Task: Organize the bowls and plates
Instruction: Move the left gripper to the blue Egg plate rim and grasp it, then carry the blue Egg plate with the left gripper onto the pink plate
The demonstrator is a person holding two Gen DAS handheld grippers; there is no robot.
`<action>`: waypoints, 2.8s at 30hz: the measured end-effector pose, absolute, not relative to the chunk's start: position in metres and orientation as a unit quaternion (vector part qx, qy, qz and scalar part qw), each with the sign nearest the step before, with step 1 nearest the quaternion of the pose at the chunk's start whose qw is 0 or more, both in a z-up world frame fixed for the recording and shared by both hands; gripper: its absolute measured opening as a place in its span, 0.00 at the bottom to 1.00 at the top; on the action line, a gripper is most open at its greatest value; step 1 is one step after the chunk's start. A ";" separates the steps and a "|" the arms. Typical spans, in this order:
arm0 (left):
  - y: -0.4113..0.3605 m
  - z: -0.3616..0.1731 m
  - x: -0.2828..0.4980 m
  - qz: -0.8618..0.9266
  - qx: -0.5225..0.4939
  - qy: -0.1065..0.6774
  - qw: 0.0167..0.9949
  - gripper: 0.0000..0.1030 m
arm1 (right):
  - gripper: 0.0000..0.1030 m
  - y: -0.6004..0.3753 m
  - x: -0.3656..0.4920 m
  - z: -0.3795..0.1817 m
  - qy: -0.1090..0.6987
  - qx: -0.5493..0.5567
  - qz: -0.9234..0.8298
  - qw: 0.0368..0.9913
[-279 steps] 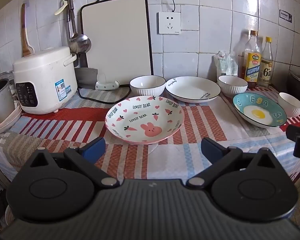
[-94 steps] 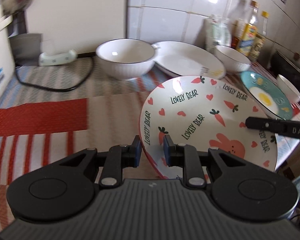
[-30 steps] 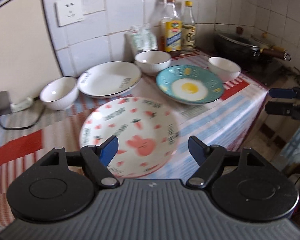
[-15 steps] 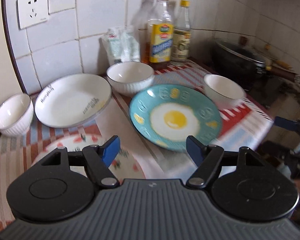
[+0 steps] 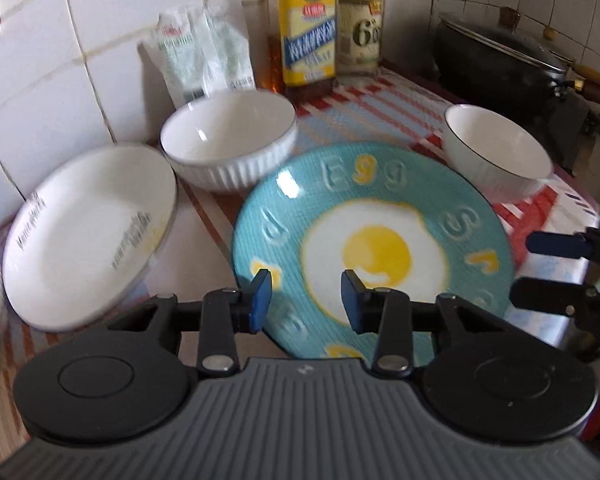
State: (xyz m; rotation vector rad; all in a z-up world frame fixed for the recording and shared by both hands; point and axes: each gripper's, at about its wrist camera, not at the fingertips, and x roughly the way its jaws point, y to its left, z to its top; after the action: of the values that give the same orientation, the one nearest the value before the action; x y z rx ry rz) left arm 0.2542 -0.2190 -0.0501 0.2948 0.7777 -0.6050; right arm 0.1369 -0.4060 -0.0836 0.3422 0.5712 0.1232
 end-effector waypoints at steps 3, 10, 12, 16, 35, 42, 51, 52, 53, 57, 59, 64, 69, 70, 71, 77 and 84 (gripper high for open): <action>-0.220 -0.049 0.266 -0.275 0.158 0.352 0.880 0.37 | 0.78 -0.405 0.145 -0.087 0.284 0.177 0.068 0.940; -0.218 -0.064 0.299 -0.264 0.153 0.399 0.865 0.25 | 0.35 -0.404 0.163 -0.096 0.304 0.186 0.063 0.932; -0.217 -0.065 0.299 -0.272 0.145 0.404 0.861 0.24 | 0.35 -0.406 0.165 -0.099 0.304 0.196 0.061 0.930; -0.216 -0.068 0.302 -0.275 0.132 0.409 0.860 0.26 | 0.32 -0.413 0.168 -0.103 0.294 0.217 0.055 0.929; -0.198 -0.068 0.280 -0.261 0.097 0.371 0.886 0.22 | 0.22 -0.391 0.176 -0.086 0.282 0.185 -0.022 0.941; -0.180 -0.049 0.266 -0.249 0.100 0.384 0.883 0.23 | 0.22 -0.382 0.169 -0.075 0.288 0.205 0.004 0.936; -0.155 -0.034 0.251 -0.247 0.066 0.406 0.878 0.22 | 0.21 -0.367 0.150 -0.053 0.273 0.219 0.017 0.937; -0.154 -0.032 0.249 -0.248 0.065 0.405 0.878 0.22 | 0.21 -0.366 0.147 -0.049 0.271 0.215 0.017 0.938; -0.152 -0.030 0.247 -0.249 0.064 0.406 0.877 0.22 | 0.21 -0.363 0.145 -0.045 0.270 0.210 0.017 0.940; -0.140 -0.022 0.240 -0.247 0.057 0.415 0.874 0.22 | 0.21 -0.357 0.141 -0.035 0.274 0.209 0.024 0.939; -0.132 -0.021 0.237 -0.245 0.057 0.424 0.870 0.22 | 0.21 -0.352 0.141 -0.031 0.279 0.205 0.028 0.938; -0.097 -0.023 0.227 -0.231 0.026 0.436 0.869 0.22 | 0.21 -0.331 0.141 -0.029 0.286 0.198 0.046 0.936; -0.062 -0.022 0.218 -0.220 0.002 0.437 0.872 0.22 | 0.21 -0.307 0.144 -0.032 0.297 0.193 0.069 0.933; -0.057 -0.021 0.216 -0.217 0.003 0.436 0.873 0.22 | 0.21 -0.302 0.144 -0.033 0.299 0.194 0.074 0.931; -0.050 -0.020 0.215 -0.213 0.000 0.437 0.874 0.22 | 0.21 -0.297 0.145 -0.035 0.300 0.196 0.080 0.930; -0.008 -0.024 0.215 -0.184 -0.038 0.453 0.872 0.22 | 0.21 -0.266 0.151 -0.042 0.312 0.200 0.113 0.922; 0.019 -0.029 0.213 -0.161 -0.055 0.456 0.874 0.22 | 0.21 -0.241 0.158 -0.050 0.326 0.193 0.132 0.916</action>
State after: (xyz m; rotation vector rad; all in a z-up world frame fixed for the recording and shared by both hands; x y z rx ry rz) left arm 0.2134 0.0186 -0.0295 -0.1139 0.9518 -0.3362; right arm 0.1584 -0.2412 -0.0503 0.3966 0.6702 0.2708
